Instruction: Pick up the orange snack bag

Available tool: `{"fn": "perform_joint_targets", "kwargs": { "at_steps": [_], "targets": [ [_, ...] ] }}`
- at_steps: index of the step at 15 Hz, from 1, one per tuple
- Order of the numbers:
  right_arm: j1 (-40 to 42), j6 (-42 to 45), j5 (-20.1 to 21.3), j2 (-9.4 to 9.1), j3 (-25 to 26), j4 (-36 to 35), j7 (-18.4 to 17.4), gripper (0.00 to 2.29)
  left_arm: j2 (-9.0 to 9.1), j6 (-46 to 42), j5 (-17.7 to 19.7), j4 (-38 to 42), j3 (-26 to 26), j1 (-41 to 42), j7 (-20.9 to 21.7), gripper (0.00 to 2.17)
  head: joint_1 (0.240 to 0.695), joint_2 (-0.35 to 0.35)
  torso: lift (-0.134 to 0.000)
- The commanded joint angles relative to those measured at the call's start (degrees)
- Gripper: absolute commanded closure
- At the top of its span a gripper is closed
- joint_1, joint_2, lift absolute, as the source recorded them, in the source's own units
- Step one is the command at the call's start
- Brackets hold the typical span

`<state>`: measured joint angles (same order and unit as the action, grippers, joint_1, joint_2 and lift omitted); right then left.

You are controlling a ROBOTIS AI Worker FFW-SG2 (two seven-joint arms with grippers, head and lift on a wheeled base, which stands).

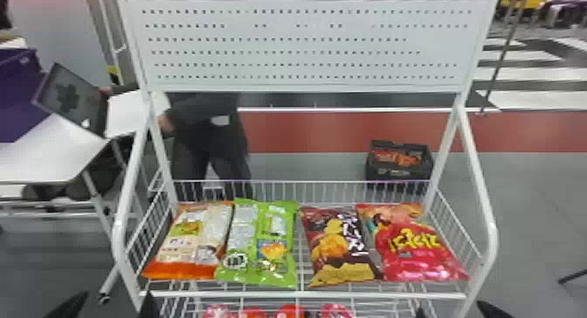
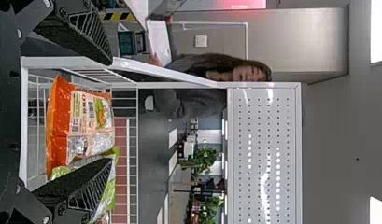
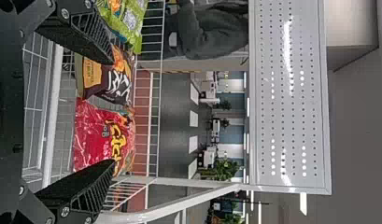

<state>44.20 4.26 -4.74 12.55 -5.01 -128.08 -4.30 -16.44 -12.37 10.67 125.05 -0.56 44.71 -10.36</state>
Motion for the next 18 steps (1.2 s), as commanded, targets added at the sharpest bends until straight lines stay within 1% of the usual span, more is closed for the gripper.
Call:
{"fn": "perform_joint_targets", "kwargs": {
  "at_steps": [1, 3, 6, 11, 14, 18],
  "targets": [
    [0.1, 0.0, -0.1, 0.11, 0.0, 0.0, 0.0, 0.14, -0.09, -0.1, 0.4, 0.0, -0.5, -0.1, 0.0, 0.16, 0.499, 0.000, 0.000],
    [0.1, 0.2, -0.2, 0.20, 0.0, 0.0, 0.0, 0.14, 0.00, 0.2, 0.4, -0.9, -0.2, -1.3, 0.1, 0.16, 0.499, 0.000, 0.000],
    [0.2, 0.5, -0.1, -0.07, -0.2, 0.4, 0.0, 0.14, -0.09, 3.2, 0.7, -3.6, 1.2, -6.3, 0.1, 0.17, 0.499, 0.000, 0.000],
    [0.3, 0.9, 0.1, -0.60, -0.3, 0.7, -0.1, 0.14, -0.17, 12.9, 0.3, -9.0, 5.3, -17.1, 0.0, 0.17, 0.499, 0.000, 0.000],
    [-0.1, 1.1, 0.2, -0.95, -0.4, 1.4, -0.1, 0.14, -0.09, 13.2, 0.3, -12.0, 7.0, -21.2, -0.4, 0.21, 0.499, 0.000, 0.000],
    [-0.7, 1.1, 0.5, -1.21, -0.8, 2.2, -0.1, 0.14, 0.35, 16.2, 0.6, -16.1, 8.4, -26.3, -0.7, 0.21, 0.499, 0.000, 0.000]
  ]
}}
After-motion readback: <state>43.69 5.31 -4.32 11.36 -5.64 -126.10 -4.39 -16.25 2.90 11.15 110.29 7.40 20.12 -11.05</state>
